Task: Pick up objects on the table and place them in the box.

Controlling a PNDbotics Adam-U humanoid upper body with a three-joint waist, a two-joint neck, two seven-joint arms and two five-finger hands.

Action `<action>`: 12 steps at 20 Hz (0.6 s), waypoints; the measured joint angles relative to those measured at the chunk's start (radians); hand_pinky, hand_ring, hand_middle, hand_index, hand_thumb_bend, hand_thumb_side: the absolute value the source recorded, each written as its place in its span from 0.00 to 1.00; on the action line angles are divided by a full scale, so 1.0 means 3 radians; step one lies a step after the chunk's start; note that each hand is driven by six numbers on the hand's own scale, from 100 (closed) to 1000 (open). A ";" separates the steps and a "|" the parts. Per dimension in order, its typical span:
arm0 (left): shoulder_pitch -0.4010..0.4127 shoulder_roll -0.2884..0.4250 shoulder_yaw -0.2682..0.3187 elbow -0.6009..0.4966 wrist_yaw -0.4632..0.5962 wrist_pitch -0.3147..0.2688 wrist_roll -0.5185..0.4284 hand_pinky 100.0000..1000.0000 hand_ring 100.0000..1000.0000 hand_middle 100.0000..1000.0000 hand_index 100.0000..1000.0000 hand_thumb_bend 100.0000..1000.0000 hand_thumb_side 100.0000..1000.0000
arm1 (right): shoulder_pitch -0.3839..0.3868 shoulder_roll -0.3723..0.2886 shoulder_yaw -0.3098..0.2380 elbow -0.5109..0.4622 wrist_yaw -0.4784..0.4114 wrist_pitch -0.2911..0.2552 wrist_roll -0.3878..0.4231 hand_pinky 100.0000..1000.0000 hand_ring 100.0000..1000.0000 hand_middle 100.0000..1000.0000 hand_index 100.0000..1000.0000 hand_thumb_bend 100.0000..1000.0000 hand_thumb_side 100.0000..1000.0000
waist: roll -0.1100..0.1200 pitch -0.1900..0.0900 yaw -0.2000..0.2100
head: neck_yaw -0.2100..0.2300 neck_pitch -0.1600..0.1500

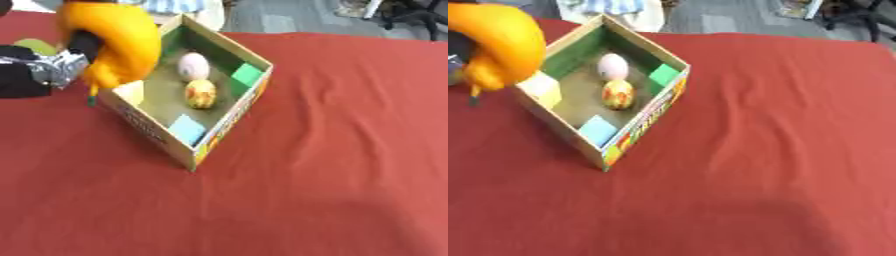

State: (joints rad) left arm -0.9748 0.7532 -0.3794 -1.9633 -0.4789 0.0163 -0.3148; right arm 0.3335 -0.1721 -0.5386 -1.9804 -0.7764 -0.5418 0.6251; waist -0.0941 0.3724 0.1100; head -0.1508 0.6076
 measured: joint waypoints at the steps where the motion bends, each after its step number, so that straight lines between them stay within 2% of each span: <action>1: -0.0031 -0.0041 -0.0019 0.0057 -0.0022 0.0010 -0.0010 0.57 0.51 0.47 0.62 0.00 0.01 | -0.0001 0.0000 0.0007 0.0000 -0.0007 0.0001 0.0001 1.00 0.00 0.64 0.75 0.00 0.47 | 0.0000 0.0000 -0.0016 | 0.0003 -0.0011; 5: -0.0104 -0.0187 -0.0100 0.0350 -0.0167 -0.0005 -0.0002 0.59 0.52 0.48 0.64 0.00 0.05 | -0.0029 0.0000 0.0016 0.0000 -0.0018 0.0001 0.0001 1.00 0.00 0.64 0.75 0.00 0.47 | 0.0000 0.0003 -0.0064 | 0.0026 -0.0041; 12: -0.0145 -0.0386 -0.0256 0.0787 -0.0471 -0.0176 0.0052 0.64 0.58 0.51 0.68 0.00 0.04 | -0.0056 0.0000 0.0046 0.0000 -0.0018 0.0008 0.0008 1.00 0.00 0.64 0.75 0.00 0.47 | 0.0000 0.0004 -0.0101 | 0.0050 -0.0065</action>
State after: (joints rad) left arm -1.0183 0.6375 -0.4561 -1.7271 -0.6201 -0.0364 -0.2992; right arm 0.3166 -0.1721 -0.5248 -1.9804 -0.7819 -0.5394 0.6275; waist -0.0941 0.3737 0.0797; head -0.1359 0.5881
